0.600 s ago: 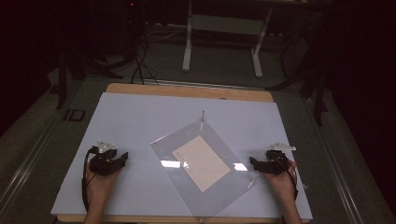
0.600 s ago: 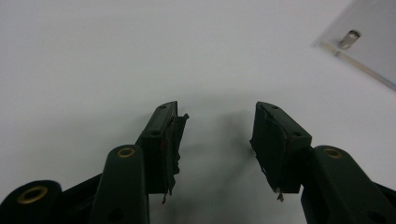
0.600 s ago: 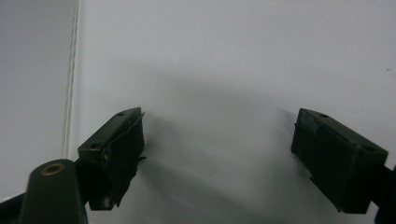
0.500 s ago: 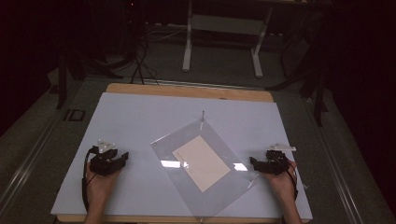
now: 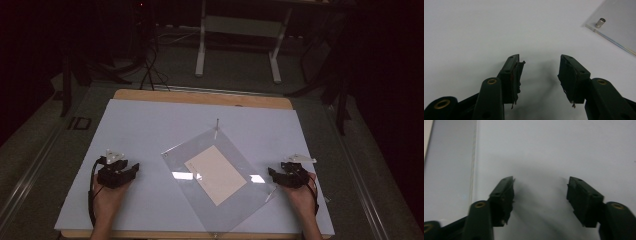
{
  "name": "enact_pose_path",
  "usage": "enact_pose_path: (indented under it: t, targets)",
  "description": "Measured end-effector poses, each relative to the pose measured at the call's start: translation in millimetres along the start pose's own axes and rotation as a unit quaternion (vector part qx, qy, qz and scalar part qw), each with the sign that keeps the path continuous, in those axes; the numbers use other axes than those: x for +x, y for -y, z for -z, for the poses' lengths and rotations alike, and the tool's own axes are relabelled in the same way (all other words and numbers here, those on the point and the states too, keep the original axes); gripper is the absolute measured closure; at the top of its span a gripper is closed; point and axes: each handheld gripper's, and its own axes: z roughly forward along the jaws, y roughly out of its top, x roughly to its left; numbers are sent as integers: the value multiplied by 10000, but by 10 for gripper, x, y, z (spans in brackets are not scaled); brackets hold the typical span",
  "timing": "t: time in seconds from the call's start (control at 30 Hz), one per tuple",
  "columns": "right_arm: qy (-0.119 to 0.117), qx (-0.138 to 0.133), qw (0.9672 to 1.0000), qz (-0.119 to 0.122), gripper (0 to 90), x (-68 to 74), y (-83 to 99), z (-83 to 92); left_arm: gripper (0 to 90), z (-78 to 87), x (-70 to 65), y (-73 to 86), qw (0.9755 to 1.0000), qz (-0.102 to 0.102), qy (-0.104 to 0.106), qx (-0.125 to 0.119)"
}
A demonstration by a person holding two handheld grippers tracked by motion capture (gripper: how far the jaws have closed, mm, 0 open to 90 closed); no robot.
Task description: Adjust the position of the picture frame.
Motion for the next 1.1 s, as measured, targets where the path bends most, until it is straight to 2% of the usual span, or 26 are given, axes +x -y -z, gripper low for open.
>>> enact_pose_path:
  t: [0.13, 0.17, 0.27, 0.3, 0.33, 0.4, 0.63, 0.87, 0.9, 1.1]
  targets:
    - [-76, -35, 10000, 19, 443, 33, 2, 23, 513, 8, -16, -10, 10000, -27, 26, -42]
    - [-102, -97, 9999, 93, 466, 67, -12, 75, 513, 9, -21, -11, 10000, -43, 28, -34]
    - [-185, -176, 9996, 92, 483, 90, -32, 133, 512, 3, -24, -8, 10000, -39, 22, -21]
    - [-333, -245, 9991, 112, 496, 114, -64, 207, 502, -1, -18, -6, 10000, 36, 71, -47]
    - [-333, -245, 9991, 112, 496, 114, -64, 207, 502, -1, -18, -6, 10000, 36, 71, -47]
    - [-496, -295, 9982, 137, 515, 136, -96, 279, 500, -4, -20, -8, 9999, 78, 105, -65]
    - [-758, -406, 9959, 263, 568, 206, -126, 455, 500, -5, -33, -6, 10000, 28, 41, -37]
    - [-1065, -557, 9925, 229, 575, 276, -89, 617, 500, -5, -35, -1, 9999, 62, 45, -69]
    - [-1231, -556, 9906, 210, 576, 285, -67, 650, 500, -13, -40, -1, 10000, 46, 68, -56]
    - [-1328, -578, 9890, 313, 592, 347, 32, 743, 500, -17, -66, -1, 9999, -11, 90, -55]
